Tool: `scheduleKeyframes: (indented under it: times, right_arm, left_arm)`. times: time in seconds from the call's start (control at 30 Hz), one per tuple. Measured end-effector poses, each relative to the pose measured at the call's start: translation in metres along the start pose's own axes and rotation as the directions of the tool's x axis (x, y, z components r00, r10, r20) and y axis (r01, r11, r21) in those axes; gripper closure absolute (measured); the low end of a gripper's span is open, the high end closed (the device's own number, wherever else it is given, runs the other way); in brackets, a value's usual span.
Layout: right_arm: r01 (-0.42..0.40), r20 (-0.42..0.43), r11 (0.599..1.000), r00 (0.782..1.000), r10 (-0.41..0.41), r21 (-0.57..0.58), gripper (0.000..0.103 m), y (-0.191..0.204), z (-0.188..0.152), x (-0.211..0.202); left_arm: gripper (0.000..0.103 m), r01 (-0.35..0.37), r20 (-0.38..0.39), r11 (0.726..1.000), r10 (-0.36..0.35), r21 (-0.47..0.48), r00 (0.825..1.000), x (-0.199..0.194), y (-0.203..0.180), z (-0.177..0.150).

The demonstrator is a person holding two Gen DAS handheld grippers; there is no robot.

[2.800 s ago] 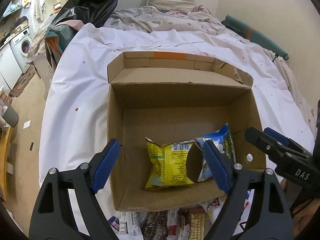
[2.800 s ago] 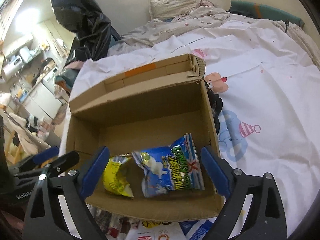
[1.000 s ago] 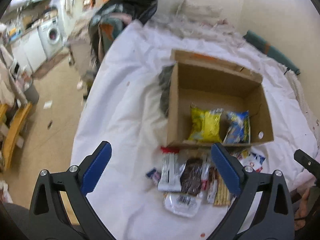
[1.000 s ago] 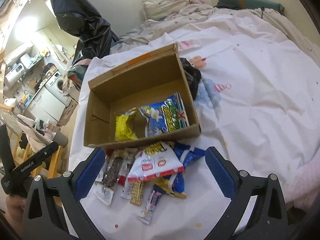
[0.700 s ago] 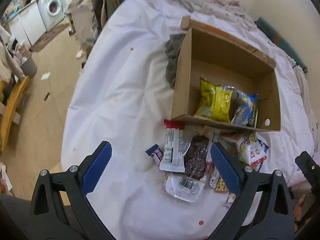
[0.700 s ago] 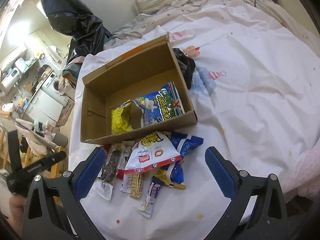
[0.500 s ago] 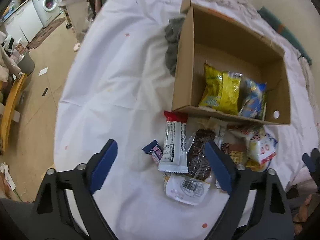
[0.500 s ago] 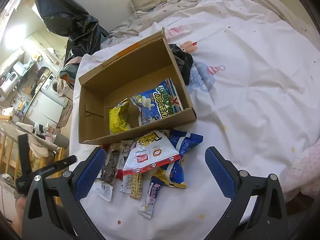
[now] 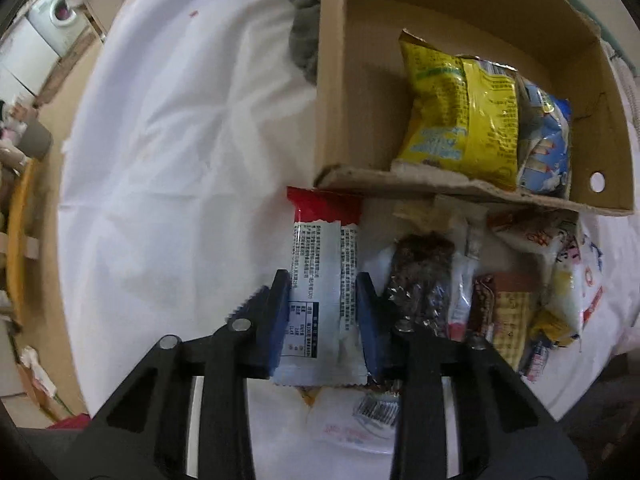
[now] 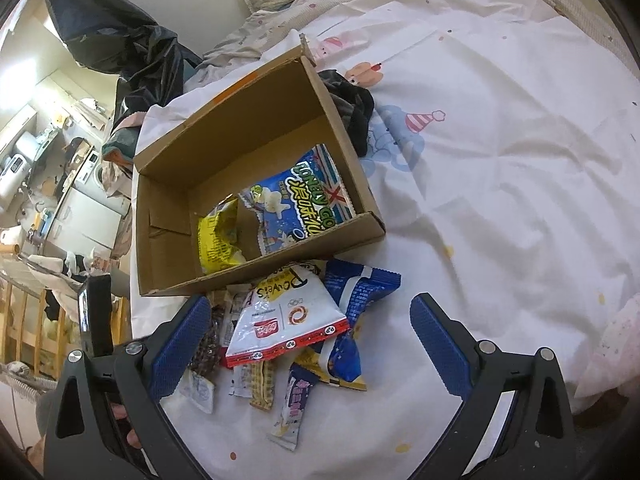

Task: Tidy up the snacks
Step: 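Grasp the white-and-red bar with left gripper while right gripper grasps the Dowls bag, then lift both snacks over the box and release them inside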

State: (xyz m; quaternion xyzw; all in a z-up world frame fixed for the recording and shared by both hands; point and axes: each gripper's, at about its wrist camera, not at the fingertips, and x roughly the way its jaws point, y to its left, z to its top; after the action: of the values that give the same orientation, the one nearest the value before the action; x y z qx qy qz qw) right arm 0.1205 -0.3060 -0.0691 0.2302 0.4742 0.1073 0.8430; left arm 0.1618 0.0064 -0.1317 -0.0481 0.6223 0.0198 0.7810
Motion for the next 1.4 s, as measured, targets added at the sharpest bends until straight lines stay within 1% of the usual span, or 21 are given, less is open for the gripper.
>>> scheduleKeyframes:
  times: [0.1,0.33,0.47,0.6,0.67,0.77,0.87,0.97,1.07,1.13,1.2,1.27,1.3,1.33,1.4]
  right_arm:
    - [-0.002,0.003,1.000,1.000,0.002,0.004,0.001,0.000,0.000,-0.001]
    - [0.022,-0.003,1.000,1.000,-0.022,0.001,0.001,-0.001,-0.003,0.000]
    - [0.047,-0.031,0.999,0.998,-0.048,-0.017,0.001,0.005,-0.006,0.011]
    - [0.044,-0.077,0.994,0.996,-0.053,-0.104,0.001,0.027,-0.008,0.031]
    - [0.062,-0.095,0.979,0.992,-0.082,-0.194,0.001,0.045,-0.007,0.046]
    - [0.070,-0.115,0.955,0.988,-0.107,-0.290,0.001,0.064,-0.007,0.064]
    - [0.089,-0.120,0.936,0.983,-0.138,-0.341,0.001,0.073,-0.006,0.083]
    - [0.091,-0.158,0.925,0.975,-0.159,-0.368,0.001,0.075,-0.007,0.104]
    - [0.133,-0.156,0.895,0.964,-0.217,-0.425,0.002,0.076,-0.013,0.115]
    - [0.164,-0.144,0.868,0.955,-0.259,-0.469,0.007,0.078,-0.019,0.118]
    - [0.169,-0.134,0.855,0.955,-0.266,-0.491,0.020,0.079,-0.021,0.116]
    - [0.153,-0.130,0.858,0.961,-0.245,-0.490,0.023,0.080,-0.022,0.111]
    - [0.142,-0.132,0.863,0.964,-0.232,-0.486,0.027,0.079,-0.022,0.108]
    - [0.133,-0.133,0.863,0.966,-0.224,-0.487,0.031,0.080,-0.024,0.104]
    - [0.131,-0.129,0.856,0.966,-0.223,-0.500,0.041,0.081,-0.027,0.099]
  left_arm:
    - [0.075,0.001,0.033,1.000,-0.002,0.030,0.999,-0.012,-0.004,-0.005]
    - [0.075,0.072,0.098,0.997,-0.071,-0.004,0.993,-0.064,0.009,-0.034]
    - [0.075,0.105,0.120,0.994,-0.100,-0.031,0.988,-0.078,0.021,-0.047]
    - [0.075,0.139,0.123,0.989,-0.132,-0.050,0.984,-0.080,0.022,-0.045]
    - [0.075,0.144,0.127,0.989,-0.138,-0.042,0.982,-0.080,0.018,-0.043]
    - [0.075,0.162,0.127,0.986,-0.157,-0.034,0.979,-0.083,0.012,-0.045]
    - [0.075,0.173,0.133,0.984,-0.167,-0.032,0.977,-0.083,0.011,-0.043]
    - [0.075,0.175,0.142,0.984,-0.167,-0.040,0.976,-0.085,0.013,-0.041]
    - [0.075,0.186,0.144,0.981,-0.176,-0.058,0.974,-0.085,0.016,-0.040]
    - [0.075,0.190,0.146,0.980,-0.179,-0.064,0.973,-0.085,0.017,-0.040]
    - [0.075,0.196,0.147,0.978,-0.184,-0.066,0.972,-0.086,0.016,-0.039]
    - [0.075,0.199,0.148,0.978,-0.187,-0.065,0.971,-0.086,0.015,-0.039]
    - [0.075,0.199,0.149,0.978,-0.188,-0.062,0.971,-0.087,0.014,-0.039]
    - [0.075,0.200,0.149,0.978,-0.190,-0.059,0.970,-0.087,0.014,-0.039]
    - [0.075,0.202,0.152,0.978,-0.192,-0.054,0.969,-0.088,0.012,-0.040]
